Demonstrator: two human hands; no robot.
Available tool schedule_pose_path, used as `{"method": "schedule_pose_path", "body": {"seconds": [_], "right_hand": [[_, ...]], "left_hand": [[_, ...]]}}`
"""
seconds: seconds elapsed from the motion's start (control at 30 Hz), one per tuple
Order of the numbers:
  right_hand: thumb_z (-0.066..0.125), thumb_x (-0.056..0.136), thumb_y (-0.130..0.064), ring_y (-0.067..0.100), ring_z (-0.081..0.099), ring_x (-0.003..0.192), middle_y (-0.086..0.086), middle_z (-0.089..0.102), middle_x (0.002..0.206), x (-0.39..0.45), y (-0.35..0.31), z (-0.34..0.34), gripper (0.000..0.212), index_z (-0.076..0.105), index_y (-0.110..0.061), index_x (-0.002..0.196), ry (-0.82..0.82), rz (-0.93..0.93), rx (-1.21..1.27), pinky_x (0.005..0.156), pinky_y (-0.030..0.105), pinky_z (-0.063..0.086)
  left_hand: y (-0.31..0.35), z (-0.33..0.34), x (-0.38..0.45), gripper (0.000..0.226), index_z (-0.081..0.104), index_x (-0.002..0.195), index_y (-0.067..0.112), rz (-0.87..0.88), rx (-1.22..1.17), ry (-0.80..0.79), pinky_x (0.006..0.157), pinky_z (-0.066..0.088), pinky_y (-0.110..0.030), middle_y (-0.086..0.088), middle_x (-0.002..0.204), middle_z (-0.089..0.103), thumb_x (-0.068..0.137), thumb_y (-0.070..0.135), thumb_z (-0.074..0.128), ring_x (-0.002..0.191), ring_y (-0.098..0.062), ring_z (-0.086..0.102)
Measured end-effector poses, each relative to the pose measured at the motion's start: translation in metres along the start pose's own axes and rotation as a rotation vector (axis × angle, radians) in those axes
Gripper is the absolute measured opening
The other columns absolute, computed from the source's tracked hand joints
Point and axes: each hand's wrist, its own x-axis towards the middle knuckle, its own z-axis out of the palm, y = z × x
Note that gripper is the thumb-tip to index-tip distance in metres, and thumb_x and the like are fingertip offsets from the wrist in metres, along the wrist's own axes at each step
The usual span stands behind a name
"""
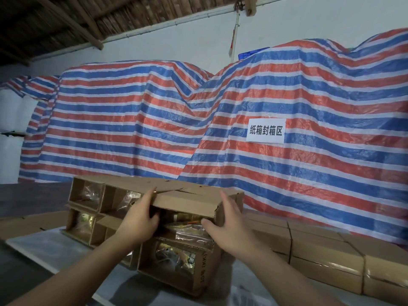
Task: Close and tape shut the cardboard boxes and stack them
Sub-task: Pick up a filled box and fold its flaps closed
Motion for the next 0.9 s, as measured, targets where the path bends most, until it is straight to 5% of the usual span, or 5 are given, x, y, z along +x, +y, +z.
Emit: {"method": "schedule_pose_path", "body": {"seconds": [0.17,0.43,0.53,0.63,0.9], "right_hand": [[0.053,0.100,-0.013,0.004,0.052,0.116,-0.011,0.038,0.150,0.008,-0.006,0.025,0.050,0.043,-0.029,0.147,0.138,-0.022,-0.060,0.097,0.023,0.051],[0.043,0.103,-0.015,0.006,0.061,0.079,-0.010,0.064,0.092,0.003,-0.023,-0.046,0.027,0.064,-0.031,0.099,0.250,0.115,0.040,0.057,0.012,0.047],[0.042,0.100,-0.010,0.019,0.060,0.079,0.011,0.064,0.089,-0.005,-0.033,-0.095,0.027,0.065,-0.019,0.088,0.195,0.183,-0.023,0.063,0.028,0.046],[0.044,0.098,-0.009,0.027,0.059,0.082,0.019,0.063,0.097,-0.019,-0.025,-0.138,0.021,0.063,-0.014,0.091,0.151,0.314,0.005,0.070,0.033,0.047],[0.062,0.089,-0.019,0.033,0.069,0.086,0.018,0.073,0.090,-0.081,0.067,-0.193,0.019,0.061,-0.009,0.104,0.171,0.796,0.145,0.071,0.039,0.057]], "left_hand": [[0.007,0.001,-0.005,0.085,0.012,0.154,0.032,-0.187,-0.124,0.053,0.062,0.052,-0.025,0.011,0.094,0.054,0.090,-0.005,0.053,0.083,-0.012,0.063],[0.081,-0.016,-0.006,0.024,0.064,0.095,0.034,-0.113,-0.362,0.052,0.079,0.055,-0.034,0.006,0.092,0.069,0.098,0.012,0.053,0.092,-0.014,0.066],[0.125,-0.018,0.000,0.023,0.065,0.084,0.026,-0.208,-0.643,-0.024,0.056,0.052,-0.017,0.011,0.066,0.071,0.097,0.011,0.055,0.068,-0.004,0.068],[0.156,-0.006,-0.001,0.007,0.065,0.099,0.019,-0.368,-0.829,-0.222,0.077,0.059,-0.037,-0.008,0.090,0.075,0.094,0.021,0.061,0.085,-0.023,0.072],[0.199,0.097,-0.048,0.019,0.061,0.086,0.002,-0.706,-1.005,-0.513,0.046,0.052,-0.027,-0.015,0.066,0.065,0.094,0.003,0.045,0.064,-0.027,0.062]]}}
